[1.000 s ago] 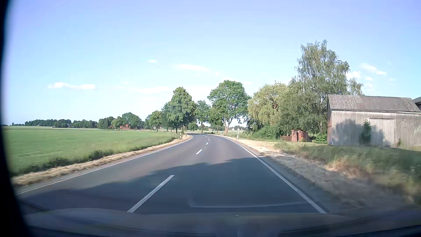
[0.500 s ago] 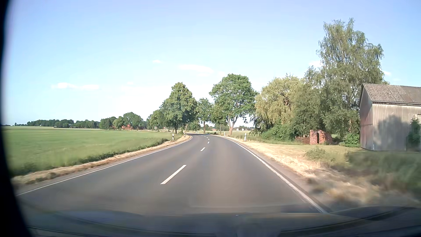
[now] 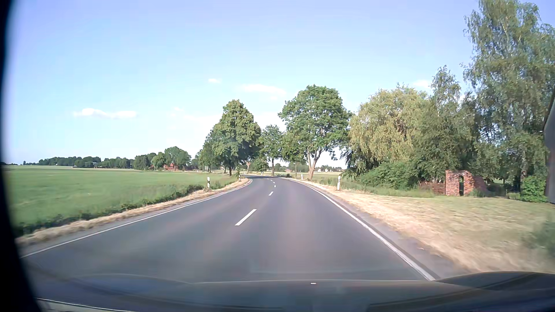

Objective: Follow the waypoints while adhering to traffic rules and regulations

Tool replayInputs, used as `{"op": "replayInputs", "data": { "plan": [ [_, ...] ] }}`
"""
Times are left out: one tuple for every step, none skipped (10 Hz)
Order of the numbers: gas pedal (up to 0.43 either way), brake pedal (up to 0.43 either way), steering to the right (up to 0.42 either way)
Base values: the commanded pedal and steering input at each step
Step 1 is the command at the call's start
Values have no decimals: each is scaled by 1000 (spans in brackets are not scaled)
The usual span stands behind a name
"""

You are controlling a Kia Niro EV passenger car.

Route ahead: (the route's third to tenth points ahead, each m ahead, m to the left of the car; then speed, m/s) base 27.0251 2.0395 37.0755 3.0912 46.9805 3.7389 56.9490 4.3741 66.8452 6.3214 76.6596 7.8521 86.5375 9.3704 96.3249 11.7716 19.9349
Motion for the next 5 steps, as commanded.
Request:
{"op": "replayInputs", "data": {
  "plan": [
    [480, 6, -8],
    [480, 6, -8],
    [480, 6, -8],
    [480, 6, -8],
    [480, 12, -8]
  ]
}}
